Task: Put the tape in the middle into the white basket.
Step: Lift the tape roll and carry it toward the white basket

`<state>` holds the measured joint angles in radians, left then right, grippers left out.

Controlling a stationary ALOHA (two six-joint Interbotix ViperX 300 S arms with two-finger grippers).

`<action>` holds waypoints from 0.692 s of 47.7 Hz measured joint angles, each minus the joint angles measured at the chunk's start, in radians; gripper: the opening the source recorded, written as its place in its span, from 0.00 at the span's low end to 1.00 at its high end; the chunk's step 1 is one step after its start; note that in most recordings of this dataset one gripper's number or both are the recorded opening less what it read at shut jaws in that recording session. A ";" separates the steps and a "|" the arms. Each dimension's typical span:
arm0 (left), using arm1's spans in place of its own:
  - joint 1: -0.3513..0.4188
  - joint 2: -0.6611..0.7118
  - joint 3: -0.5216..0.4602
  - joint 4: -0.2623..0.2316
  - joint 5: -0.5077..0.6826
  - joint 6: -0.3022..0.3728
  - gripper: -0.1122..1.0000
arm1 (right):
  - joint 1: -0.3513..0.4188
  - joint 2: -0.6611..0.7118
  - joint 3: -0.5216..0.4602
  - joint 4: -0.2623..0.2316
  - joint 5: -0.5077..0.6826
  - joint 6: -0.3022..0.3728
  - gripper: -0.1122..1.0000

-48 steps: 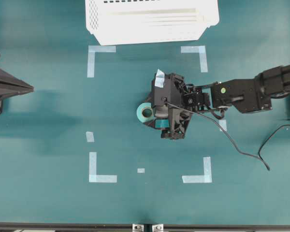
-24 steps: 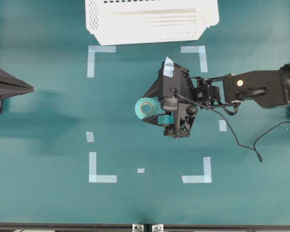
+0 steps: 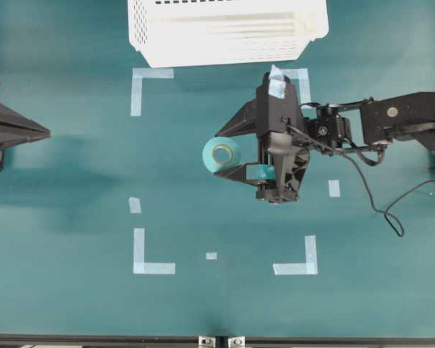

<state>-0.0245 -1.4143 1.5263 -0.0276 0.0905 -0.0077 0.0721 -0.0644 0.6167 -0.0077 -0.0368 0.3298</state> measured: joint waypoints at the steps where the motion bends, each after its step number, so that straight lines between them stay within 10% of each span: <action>1: 0.000 0.000 0.000 0.002 0.000 0.000 0.00 | 0.000 -0.003 0.000 0.000 0.000 0.000 0.71; 33: -0.002 0.002 0.000 0.000 0.000 0.000 0.00 | -0.063 -0.021 -0.002 0.002 0.026 -0.002 0.71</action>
<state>-0.0261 -1.4128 1.5263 -0.0276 0.0905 -0.0077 0.0092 -0.0859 0.6151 -0.0061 -0.0107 0.3283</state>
